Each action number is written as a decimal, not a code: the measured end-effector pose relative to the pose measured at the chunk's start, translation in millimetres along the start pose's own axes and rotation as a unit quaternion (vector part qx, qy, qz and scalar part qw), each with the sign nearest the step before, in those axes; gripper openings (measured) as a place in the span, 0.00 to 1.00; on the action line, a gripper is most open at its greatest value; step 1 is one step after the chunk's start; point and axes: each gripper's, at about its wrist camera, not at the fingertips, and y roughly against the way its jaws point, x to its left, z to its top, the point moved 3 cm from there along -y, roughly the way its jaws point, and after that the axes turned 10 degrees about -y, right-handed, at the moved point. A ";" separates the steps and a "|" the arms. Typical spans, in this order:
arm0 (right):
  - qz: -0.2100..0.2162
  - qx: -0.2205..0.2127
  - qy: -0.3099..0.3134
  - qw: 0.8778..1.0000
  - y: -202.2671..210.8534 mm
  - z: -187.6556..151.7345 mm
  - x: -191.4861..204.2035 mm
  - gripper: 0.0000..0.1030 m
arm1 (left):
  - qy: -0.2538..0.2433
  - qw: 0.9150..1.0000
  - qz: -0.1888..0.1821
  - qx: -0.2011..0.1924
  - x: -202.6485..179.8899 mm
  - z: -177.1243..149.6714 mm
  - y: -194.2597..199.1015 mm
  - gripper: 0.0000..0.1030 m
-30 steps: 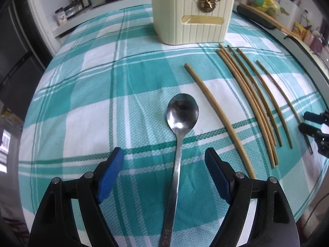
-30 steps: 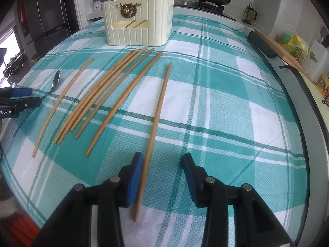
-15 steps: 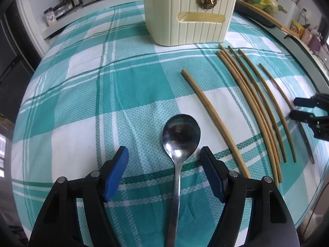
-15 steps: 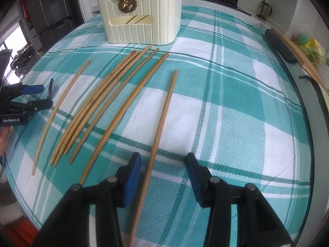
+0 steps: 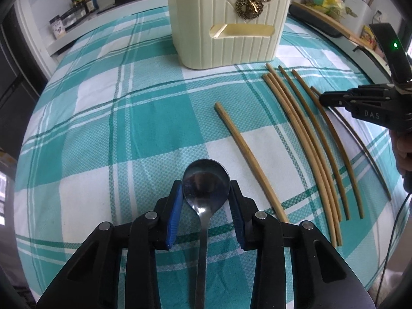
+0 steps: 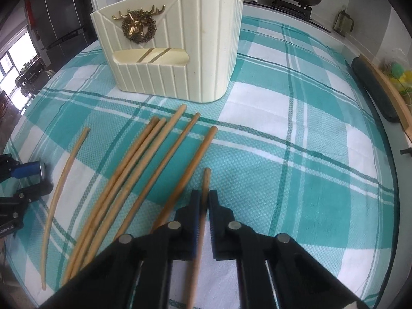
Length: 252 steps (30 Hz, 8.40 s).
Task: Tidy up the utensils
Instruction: 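Grasp the second spoon with the left tool while the right tool grasps a chopstick, then carry the spoon and chopstick to the cream caddy and release them inside, then move both open tools back over the remaining chopsticks, then lower the right tool onto a wooden chopstick while the left tool grasps another, then carry both chopsticks over the cream caddy and open both tools to drop them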
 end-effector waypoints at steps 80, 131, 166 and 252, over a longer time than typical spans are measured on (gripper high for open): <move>0.057 -0.249 -0.003 0.967 263.6 146.4 -10.3 0.43 | 0.031 0.983 0.074 -0.165 97.7 115.7 241.1 0.86; 0.052 -0.091 -0.104 0.989 69.5 -101.3 19.5 0.27 | 0.094 0.993 0.065 -0.025 -41.4 -35.9 24.2 0.91; -0.035 -0.085 -0.173 0.981 72.3 -125.7 -44.3 0.47 | 0.106 0.993 0.057 -0.015 0.1 -67.6 16.9 0.91; 0.028 -0.144 -0.118 0.982 103.3 18.5 -52.0 0.07 | 0.053 0.994 -0.003 -0.100 31.7 69.9 74.9 0.04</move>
